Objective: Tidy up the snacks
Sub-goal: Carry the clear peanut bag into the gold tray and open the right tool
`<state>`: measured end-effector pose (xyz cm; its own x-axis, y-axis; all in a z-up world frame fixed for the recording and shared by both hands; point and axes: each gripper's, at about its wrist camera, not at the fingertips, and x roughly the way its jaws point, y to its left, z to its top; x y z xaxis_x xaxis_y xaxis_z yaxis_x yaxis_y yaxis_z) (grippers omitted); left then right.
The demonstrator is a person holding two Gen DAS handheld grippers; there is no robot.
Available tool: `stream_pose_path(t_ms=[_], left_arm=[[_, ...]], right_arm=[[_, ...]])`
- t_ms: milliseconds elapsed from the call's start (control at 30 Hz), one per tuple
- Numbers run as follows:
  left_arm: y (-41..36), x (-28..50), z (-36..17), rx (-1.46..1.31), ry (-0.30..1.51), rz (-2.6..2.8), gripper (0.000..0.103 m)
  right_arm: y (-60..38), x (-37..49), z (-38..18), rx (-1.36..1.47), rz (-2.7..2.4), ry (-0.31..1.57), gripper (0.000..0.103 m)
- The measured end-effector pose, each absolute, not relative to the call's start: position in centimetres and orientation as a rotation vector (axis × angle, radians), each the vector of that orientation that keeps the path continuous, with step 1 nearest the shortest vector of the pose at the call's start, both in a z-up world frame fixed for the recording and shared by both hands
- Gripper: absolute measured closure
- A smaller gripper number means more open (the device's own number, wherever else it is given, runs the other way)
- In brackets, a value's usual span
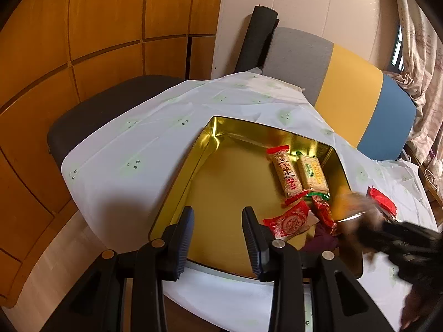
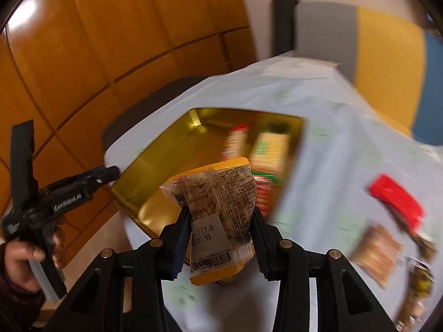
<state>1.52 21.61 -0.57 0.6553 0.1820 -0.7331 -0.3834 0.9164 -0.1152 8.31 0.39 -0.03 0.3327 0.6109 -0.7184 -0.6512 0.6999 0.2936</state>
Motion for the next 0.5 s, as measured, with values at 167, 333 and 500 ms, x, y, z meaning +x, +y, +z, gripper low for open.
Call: stream_pose_path(t_ms=[167,333,500], left_arm=[[21.8,1.5,-1.1,-0.271,0.816,0.325,0.067],[21.5,1.4,-1.2,-0.261,0.814,0.324,0.067],[20.6,1.6,-0.8,-0.248,0.807,0.303,0.067]], right_arm=[[5.2,8.5,-4.2,-0.129,0.849,1.018,0.055],[5.1,8.1,-4.8,-0.097,0.876,1.027,0.038],[2.8,7.7,-3.2,-0.082,0.826,0.967,0.038]])
